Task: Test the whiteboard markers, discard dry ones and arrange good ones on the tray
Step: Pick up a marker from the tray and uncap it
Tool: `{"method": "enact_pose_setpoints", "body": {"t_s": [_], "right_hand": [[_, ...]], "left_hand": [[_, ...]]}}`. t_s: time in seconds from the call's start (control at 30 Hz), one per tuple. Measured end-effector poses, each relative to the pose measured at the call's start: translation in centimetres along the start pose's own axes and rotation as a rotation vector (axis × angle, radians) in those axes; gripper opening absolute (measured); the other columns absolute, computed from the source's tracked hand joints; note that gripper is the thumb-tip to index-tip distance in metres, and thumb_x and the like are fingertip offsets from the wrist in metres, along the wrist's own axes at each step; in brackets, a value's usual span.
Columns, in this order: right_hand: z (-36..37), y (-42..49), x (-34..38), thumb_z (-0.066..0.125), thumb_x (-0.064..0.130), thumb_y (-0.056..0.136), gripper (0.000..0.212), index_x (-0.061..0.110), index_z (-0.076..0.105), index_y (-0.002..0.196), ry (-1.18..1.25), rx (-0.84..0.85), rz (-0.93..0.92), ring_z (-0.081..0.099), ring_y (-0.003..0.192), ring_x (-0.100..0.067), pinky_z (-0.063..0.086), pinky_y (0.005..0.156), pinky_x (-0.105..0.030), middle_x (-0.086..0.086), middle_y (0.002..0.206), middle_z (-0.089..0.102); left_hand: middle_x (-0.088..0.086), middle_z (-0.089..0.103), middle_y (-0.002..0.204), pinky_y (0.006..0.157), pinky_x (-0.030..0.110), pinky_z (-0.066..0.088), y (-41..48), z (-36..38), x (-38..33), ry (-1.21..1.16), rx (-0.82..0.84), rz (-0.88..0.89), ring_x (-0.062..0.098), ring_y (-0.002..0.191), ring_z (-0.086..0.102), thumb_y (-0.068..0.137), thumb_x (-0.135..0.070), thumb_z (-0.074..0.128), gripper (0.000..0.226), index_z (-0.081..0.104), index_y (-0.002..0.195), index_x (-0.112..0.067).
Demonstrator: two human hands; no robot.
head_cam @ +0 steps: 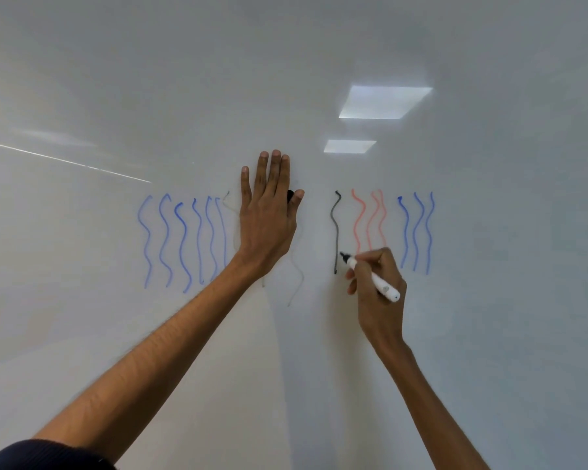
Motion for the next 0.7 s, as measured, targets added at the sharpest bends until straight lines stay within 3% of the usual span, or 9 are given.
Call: {"method": "enact_pose_setpoints", "body": {"t_s": [0.1,0.27,0.4,0.7], "right_hand": [[1.0,2.7,2.7,0.059,0.012,0.096,0.004,0.009,0.057,0.095,0.009,0.015,-0.118,0.060,0.061,-0.033,0.047,0.050,-0.038,-0.009,0.076,0.065],[4.4,6.3,4.9,0.058,0.012,0.098,0.011,0.002,0.059,0.105,0.009,0.106,-0.190,0.065,0.072,-0.026,0.047,0.057,-0.013,0.000,0.087,0.064],[4.9,6.5,3.8,0.057,0.010,0.098,0.008,0.004,0.058,0.102,0.040,0.093,-0.158,0.063,0.073,-0.034,0.045,0.053,-0.015,-0.014,0.090,0.065],[2.9,1.0,0.4,0.057,0.007,0.096,0.005,0.010,0.058,0.092,0.054,0.067,-0.021,0.059,0.069,-0.037,0.043,0.047,-0.024,-0.015,0.079,0.062]], "left_hand": [[0.007,0.013,0.163,0.123,0.042,-0.005,-0.1,0.0,0.1,-0.011,0.000,0.002,0.020,0.151,0.005,0.106,-0.038,0.026,0.058,0.016,0.155,-0.009],[0.007,0.014,0.163,0.123,0.043,-0.003,0.0,0.0,0.1,-0.020,-0.003,0.006,0.021,0.151,0.006,0.106,-0.038,0.027,0.058,0.016,0.154,-0.009],[0.006,0.016,0.163,0.123,0.045,-0.002,0.0,-0.1,0.4,-0.015,-0.002,0.018,0.021,0.151,0.006,0.106,-0.037,0.029,0.057,0.018,0.155,-0.010],[0.006,0.015,0.163,0.123,0.045,-0.002,-0.1,-0.1,0.4,-0.025,0.008,0.032,0.021,0.151,0.005,0.106,-0.037,0.029,0.056,0.018,0.155,-0.010]]}}
Point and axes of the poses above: each hand's wrist, its own y-axis towards the middle knuckle, its own z-axis out of the palm, x = y × z, the point moved 7 cm from there along y, towards the middle knuckle
